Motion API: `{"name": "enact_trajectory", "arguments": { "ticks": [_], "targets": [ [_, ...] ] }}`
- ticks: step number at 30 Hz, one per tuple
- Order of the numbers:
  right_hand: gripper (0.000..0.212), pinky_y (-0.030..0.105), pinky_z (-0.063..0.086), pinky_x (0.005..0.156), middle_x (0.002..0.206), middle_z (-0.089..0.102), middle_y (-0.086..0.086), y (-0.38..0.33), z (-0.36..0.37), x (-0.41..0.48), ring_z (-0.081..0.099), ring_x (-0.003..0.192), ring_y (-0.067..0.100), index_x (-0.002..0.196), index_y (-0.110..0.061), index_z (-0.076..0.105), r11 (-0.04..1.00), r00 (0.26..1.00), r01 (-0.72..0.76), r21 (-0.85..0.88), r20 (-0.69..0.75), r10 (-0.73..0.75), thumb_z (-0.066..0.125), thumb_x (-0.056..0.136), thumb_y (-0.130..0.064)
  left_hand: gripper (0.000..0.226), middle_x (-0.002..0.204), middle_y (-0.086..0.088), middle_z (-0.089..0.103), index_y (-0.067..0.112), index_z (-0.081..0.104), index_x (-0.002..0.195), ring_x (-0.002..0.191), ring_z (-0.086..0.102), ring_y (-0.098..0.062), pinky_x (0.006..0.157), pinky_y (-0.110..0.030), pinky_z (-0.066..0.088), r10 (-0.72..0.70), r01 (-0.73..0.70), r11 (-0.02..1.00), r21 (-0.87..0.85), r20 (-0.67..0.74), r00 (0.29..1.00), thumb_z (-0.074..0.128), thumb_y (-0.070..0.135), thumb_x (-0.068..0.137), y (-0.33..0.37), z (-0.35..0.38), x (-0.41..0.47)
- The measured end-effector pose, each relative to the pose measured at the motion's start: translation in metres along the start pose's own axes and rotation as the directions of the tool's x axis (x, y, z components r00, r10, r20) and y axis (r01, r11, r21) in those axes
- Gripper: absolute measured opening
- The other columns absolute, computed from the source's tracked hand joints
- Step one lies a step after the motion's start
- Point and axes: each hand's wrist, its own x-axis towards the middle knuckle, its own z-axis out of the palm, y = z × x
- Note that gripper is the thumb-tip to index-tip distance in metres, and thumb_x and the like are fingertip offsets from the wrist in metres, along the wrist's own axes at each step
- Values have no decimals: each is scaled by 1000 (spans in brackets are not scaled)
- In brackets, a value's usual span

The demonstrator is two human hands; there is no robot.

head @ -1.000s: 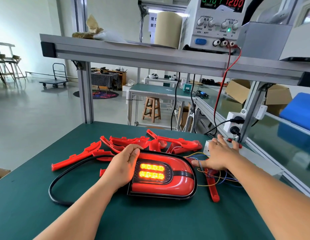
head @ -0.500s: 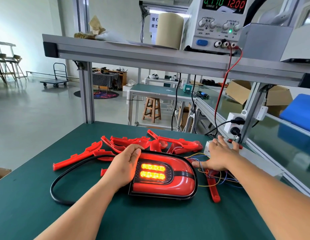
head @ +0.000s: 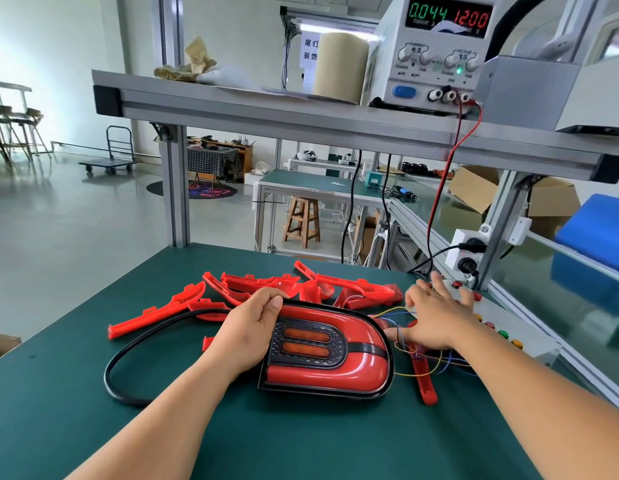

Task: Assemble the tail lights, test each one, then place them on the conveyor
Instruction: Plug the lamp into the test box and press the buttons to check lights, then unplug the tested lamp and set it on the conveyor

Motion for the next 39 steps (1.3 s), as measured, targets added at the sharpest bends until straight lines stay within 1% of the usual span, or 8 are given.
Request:
{"name": "enact_trajectory", "arguments": {
  "ticks": [5,10,15,21,29,34,36,39],
  "targets": [
    [33,35,27,93,121,62,-12,-18,-14,-11,53,120,15,116,-42,47,972,983,180,150,-72,-171,62,88,-49,19,74,7,63,40,60,91,73,53,-7,73,-23,46,-30,35,997,-72,72,997,44,35,101,1,0,-1],
    [24,31,47,86,116,66,-1,-27,-15,-18,58,102,20,115,-25,66,955,978,206,215,-79,-193,49,100,-30,18,80,-8,65,41,63,86,69,55,-17,76,-41,51,-65,72,996,-60,115,991,50,35,97,7,-4,-4],
    [18,24,36,57,75,58,-9,-24,-12,-24,49,66,7,85,-27,63,866,969,220,449,-199,-144,52,100,-27,25,57,11,56,29,63,76,55,47,-4,60,-27,42,-3,-4,987,160,47,999,52,45,92,12,-15,-4],
    [22,36,49,76,82,67,-8,-25,9,-40,61,79,14,78,-39,63,722,951,231,652,-309,-25,56,97,-31,18,86,13,69,24,71,90,84,60,-10,76,-27,44,133,-121,948,294,-21,991,56,33,95,29,-16,4],
    [21,38,47,73,75,63,-10,-23,17,-43,57,74,9,80,-46,62,614,880,333,715,-470,70,59,95,-32,34,130,7,59,30,57,130,119,53,-14,101,-29,39,-20,-224,859,461,467,884,49,39,98,70,13,41],
    [31,40,47,87,90,65,-10,-24,17,-44,59,92,15,90,-40,69,594,867,337,731,-487,108,57,93,-11,29,72,16,48,36,46,69,66,44,-1,57,-24,30,-28,-292,826,482,553,832,53,41,96,75,28,54],
    [36,39,36,106,109,66,-7,-21,9,-50,56,111,14,104,-23,75,554,813,361,750,-545,207,52,84,-4,24,72,14,49,35,50,73,70,47,-7,61,-27,33,-14,-309,814,493,547,837,54,39,96,74,28,56],
    [37,33,29,104,110,68,0,-29,-4,-60,53,109,13,102,-14,76,766,592,429,478,-790,161,49,76,-12,15,82,11,55,28,63,101,84,52,-14,75,-29,40,-13,-316,794,520,534,846,54,39,96,76,29,56]
  ]
}}
